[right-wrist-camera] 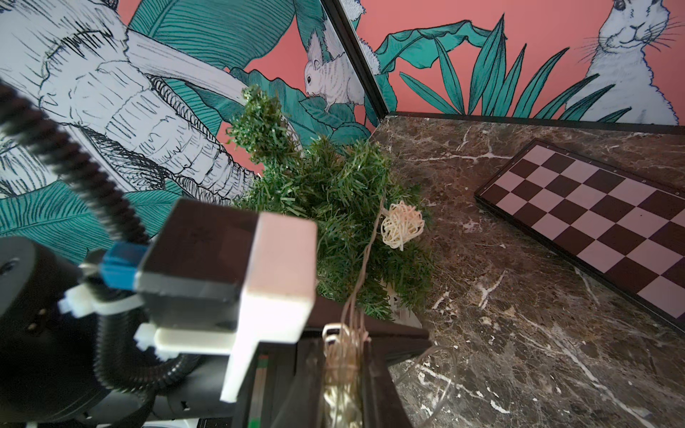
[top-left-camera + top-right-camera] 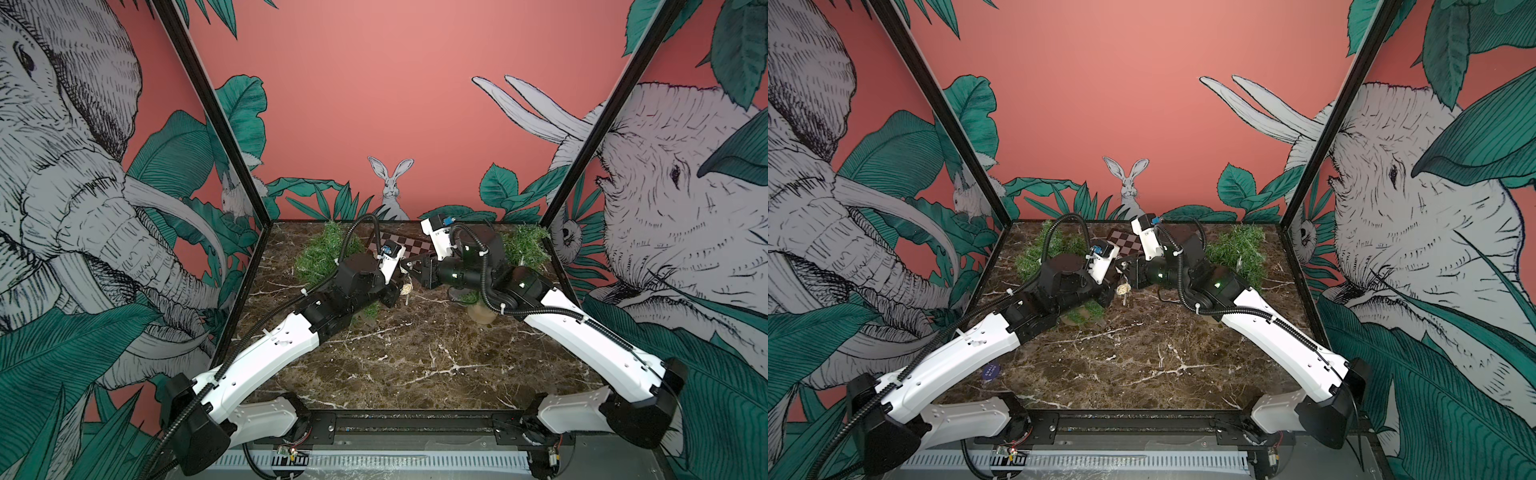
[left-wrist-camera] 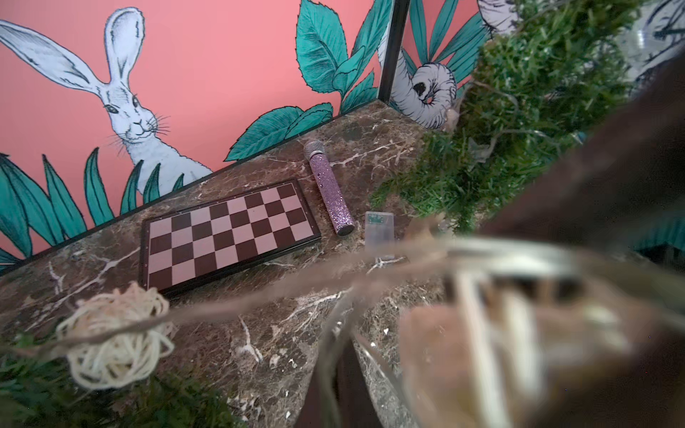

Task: Wrap string light around the christmas tree
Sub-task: Wrap the light string around the Christmas tree.

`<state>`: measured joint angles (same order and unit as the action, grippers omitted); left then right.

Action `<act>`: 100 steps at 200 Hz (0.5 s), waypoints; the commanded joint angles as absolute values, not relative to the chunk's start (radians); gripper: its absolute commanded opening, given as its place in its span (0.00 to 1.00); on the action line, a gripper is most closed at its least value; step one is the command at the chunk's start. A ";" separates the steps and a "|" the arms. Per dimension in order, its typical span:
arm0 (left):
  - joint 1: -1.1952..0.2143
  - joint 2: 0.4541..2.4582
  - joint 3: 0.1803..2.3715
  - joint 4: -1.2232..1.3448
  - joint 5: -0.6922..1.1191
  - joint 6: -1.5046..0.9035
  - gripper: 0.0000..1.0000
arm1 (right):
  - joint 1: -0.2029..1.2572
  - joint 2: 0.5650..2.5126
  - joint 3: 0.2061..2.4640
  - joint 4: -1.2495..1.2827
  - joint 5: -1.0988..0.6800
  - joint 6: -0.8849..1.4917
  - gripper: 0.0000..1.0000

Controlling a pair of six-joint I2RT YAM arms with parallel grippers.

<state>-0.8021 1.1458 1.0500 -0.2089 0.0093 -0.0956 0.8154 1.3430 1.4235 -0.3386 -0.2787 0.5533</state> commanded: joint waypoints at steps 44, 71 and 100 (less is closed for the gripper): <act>-0.801 1.016 1.108 -0.506 0.170 -0.222 0.00 | 0.793 1.346 1.407 -0.241 -0.256 0.563 0.11; -0.801 0.975 1.134 -0.666 0.288 -0.247 0.00 | 0.763 1.363 1.382 -0.221 -0.253 0.573 0.34; -0.802 0.934 1.161 -0.848 0.297 -0.218 0.00 | 0.735 1.414 1.368 -0.198 -0.277 0.598 0.49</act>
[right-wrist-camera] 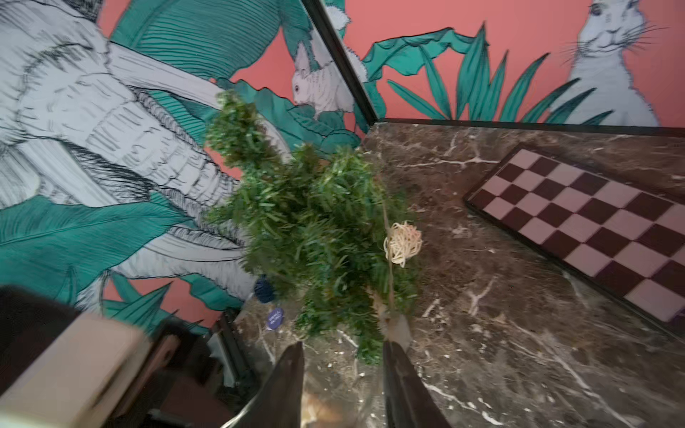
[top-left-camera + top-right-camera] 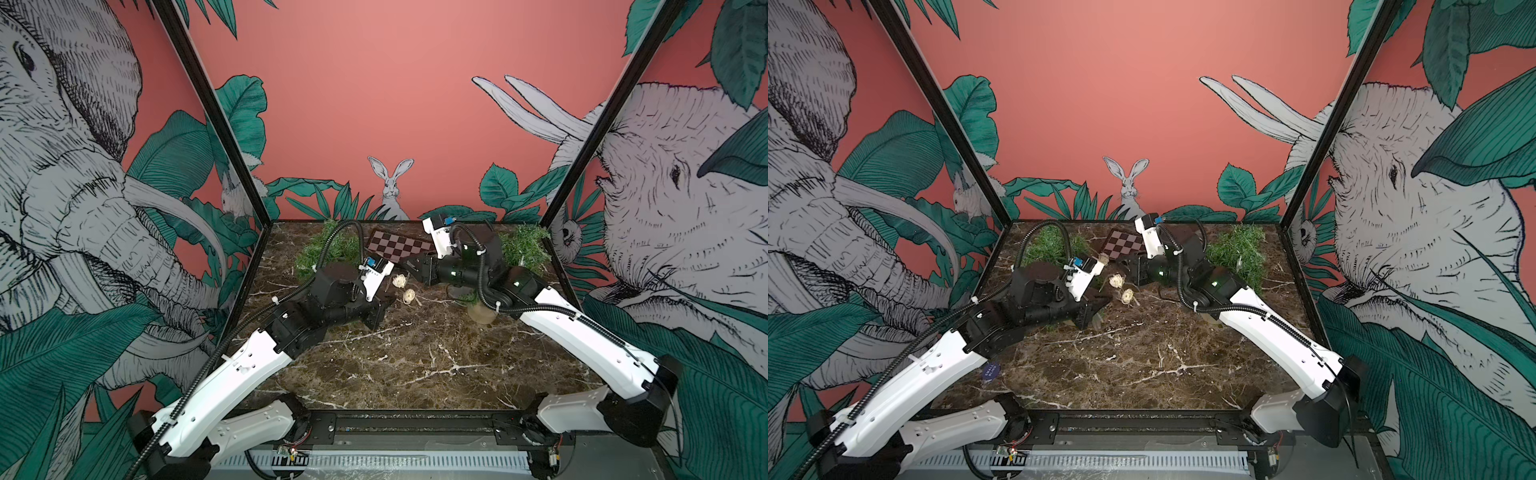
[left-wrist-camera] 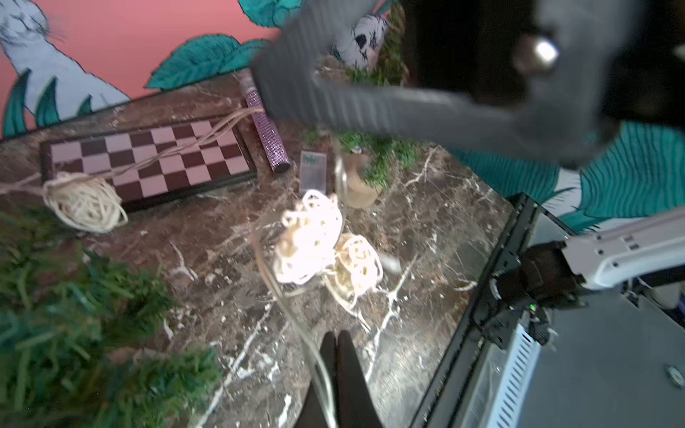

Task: Wrap string light around the christmas tree
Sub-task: Wrap the light string around the Christmas tree.

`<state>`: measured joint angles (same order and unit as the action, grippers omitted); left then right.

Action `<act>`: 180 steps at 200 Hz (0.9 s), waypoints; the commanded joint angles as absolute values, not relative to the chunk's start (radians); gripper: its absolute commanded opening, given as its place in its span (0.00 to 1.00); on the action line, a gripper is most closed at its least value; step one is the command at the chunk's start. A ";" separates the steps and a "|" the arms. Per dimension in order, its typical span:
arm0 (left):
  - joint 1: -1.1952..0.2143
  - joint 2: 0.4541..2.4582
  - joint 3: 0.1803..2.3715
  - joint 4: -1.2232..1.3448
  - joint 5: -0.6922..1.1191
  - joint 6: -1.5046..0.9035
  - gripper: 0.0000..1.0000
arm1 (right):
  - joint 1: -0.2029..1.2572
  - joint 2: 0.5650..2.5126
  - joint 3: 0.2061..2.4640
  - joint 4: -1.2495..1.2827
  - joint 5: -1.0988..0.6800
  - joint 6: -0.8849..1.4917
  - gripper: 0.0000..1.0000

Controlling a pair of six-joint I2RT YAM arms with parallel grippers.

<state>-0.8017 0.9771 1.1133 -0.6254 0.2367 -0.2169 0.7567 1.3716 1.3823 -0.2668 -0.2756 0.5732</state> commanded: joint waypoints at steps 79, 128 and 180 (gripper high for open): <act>-0.800 0.854 1.379 -1.084 0.161 -0.077 0.00 | 0.726 1.503 1.348 -0.188 -0.270 0.582 0.56; -0.799 0.874 1.448 -1.129 0.152 -0.035 0.00 | 0.761 1.579 1.274 -0.243 -0.218 0.465 0.46; -0.800 0.860 1.466 -1.153 0.123 -0.017 0.00 | 0.795 1.705 1.178 -0.079 -0.317 0.593 0.48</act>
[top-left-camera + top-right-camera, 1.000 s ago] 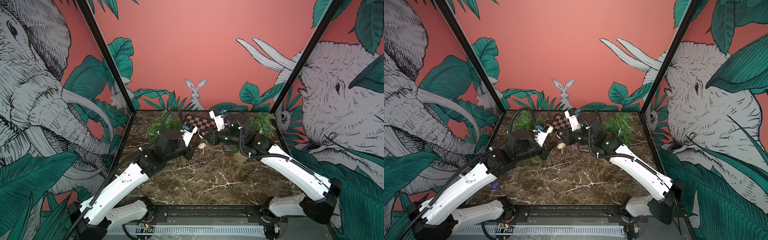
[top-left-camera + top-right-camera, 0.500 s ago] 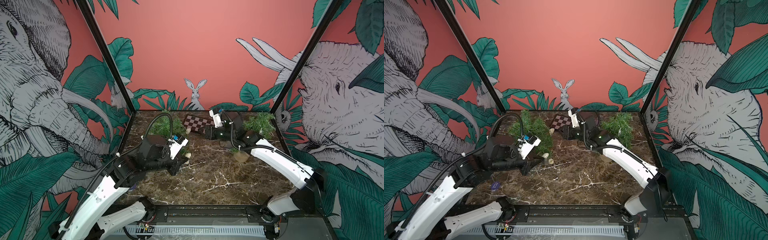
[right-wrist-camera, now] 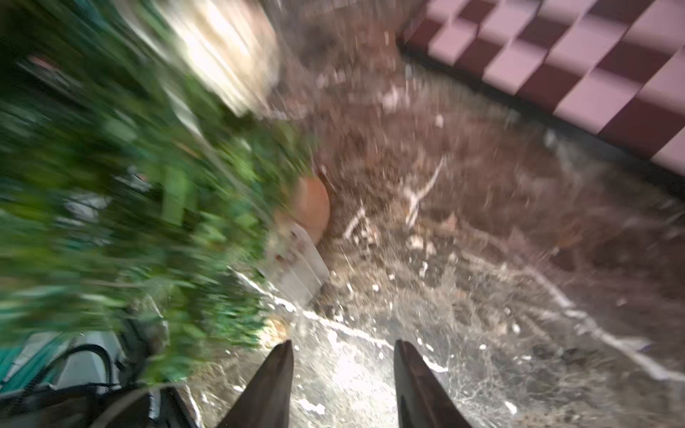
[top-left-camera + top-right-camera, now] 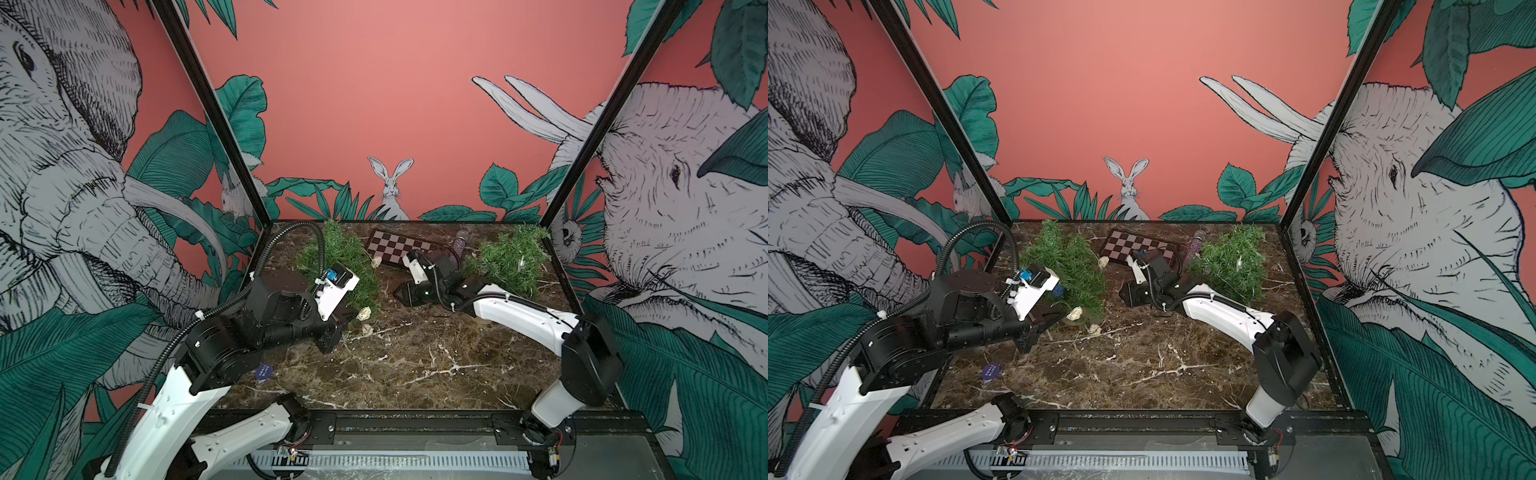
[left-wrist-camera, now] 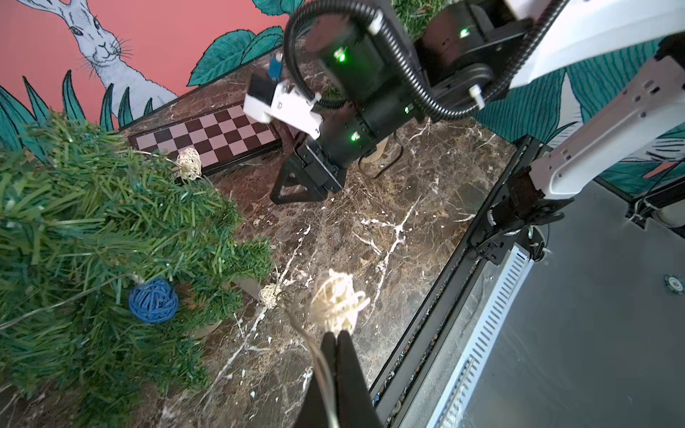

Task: Wrap string light around the christmas tree
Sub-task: Wrap the light string around the Christmas tree.

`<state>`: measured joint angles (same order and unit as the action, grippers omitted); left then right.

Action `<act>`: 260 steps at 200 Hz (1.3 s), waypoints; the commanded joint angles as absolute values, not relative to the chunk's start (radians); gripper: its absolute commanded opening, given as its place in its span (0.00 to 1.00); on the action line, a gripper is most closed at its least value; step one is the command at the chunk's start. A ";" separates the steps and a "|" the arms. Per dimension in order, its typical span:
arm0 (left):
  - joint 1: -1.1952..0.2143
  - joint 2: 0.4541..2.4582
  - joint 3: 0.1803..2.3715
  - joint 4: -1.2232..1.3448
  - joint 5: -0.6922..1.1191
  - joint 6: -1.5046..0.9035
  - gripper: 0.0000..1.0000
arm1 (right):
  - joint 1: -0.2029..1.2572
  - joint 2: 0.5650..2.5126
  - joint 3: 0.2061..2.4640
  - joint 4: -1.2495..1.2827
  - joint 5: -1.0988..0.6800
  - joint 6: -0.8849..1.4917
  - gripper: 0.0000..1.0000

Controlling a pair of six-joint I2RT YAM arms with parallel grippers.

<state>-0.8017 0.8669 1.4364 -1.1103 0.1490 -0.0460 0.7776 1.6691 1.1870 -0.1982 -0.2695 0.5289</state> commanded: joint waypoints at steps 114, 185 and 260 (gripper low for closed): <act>-0.799 0.857 1.455 -1.171 0.087 -0.009 0.00 | 0.809 1.812 1.166 0.127 -0.342 0.793 0.47; -0.799 0.847 1.437 -1.161 0.075 -0.006 0.00 | 0.815 1.846 1.187 0.172 -0.353 0.852 0.44; -0.799 0.856 1.418 -1.143 0.083 -0.001 0.00 | 0.839 1.751 1.139 0.156 -0.324 0.876 0.44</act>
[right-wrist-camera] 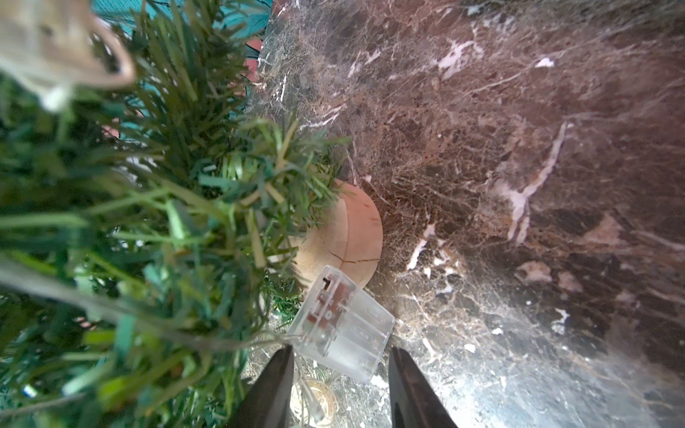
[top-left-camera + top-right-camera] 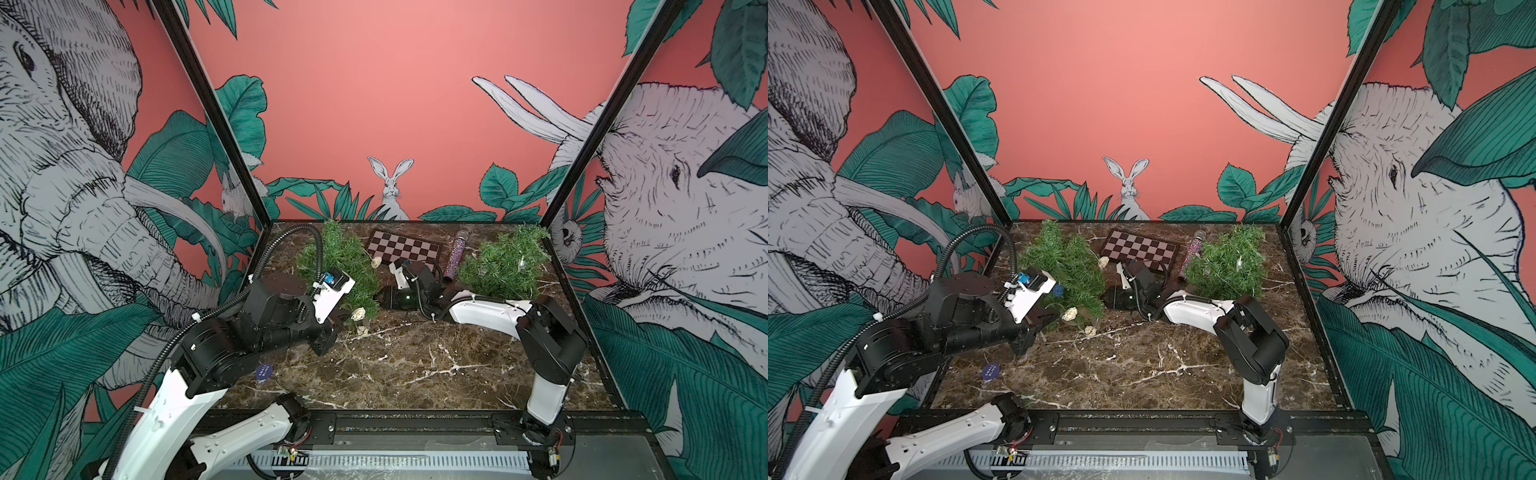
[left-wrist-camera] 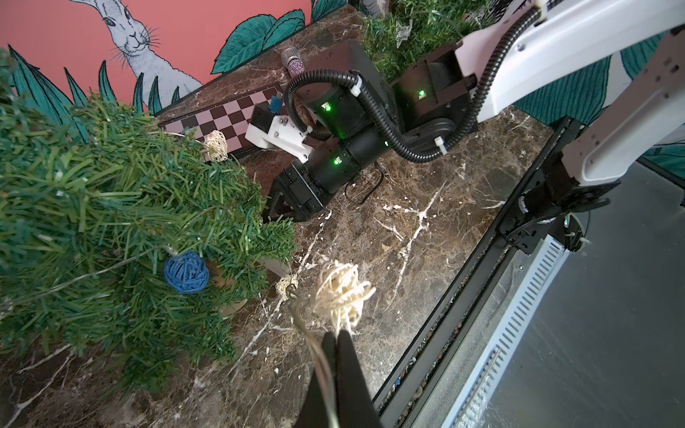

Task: Wrap string light around the christmas tree
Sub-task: Wrap the light string around the Christmas tree.

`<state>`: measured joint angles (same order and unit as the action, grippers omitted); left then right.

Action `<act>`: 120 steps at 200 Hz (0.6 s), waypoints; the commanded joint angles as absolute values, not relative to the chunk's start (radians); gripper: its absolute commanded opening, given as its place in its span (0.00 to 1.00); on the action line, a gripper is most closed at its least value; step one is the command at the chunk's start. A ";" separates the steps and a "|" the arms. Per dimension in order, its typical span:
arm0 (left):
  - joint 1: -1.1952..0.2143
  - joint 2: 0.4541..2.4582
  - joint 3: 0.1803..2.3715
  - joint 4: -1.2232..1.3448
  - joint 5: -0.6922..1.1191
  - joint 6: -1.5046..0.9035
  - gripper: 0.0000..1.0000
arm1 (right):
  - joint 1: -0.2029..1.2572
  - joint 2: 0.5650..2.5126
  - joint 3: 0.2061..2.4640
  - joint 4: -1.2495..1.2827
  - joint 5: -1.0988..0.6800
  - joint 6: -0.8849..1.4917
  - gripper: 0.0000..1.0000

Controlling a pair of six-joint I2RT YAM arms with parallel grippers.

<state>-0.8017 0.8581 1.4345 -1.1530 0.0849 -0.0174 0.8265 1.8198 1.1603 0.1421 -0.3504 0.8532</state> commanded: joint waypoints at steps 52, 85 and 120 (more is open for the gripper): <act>-0.799 0.870 1.417 -1.138 0.096 -0.003 0.00 | 0.847 1.748 1.121 0.150 -0.281 0.886 0.49; -0.799 0.874 1.421 -1.139 0.098 -0.001 0.00 | 0.850 1.751 1.116 0.146 -0.251 0.883 0.48; -0.799 0.874 1.429 -1.143 0.093 0.002 0.00 | 0.850 1.826 1.176 0.167 -0.251 0.881 0.43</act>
<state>-0.8017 0.8761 1.4189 -1.1458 0.0895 -0.0139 0.8402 1.7824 1.1271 0.1333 -0.2722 0.8654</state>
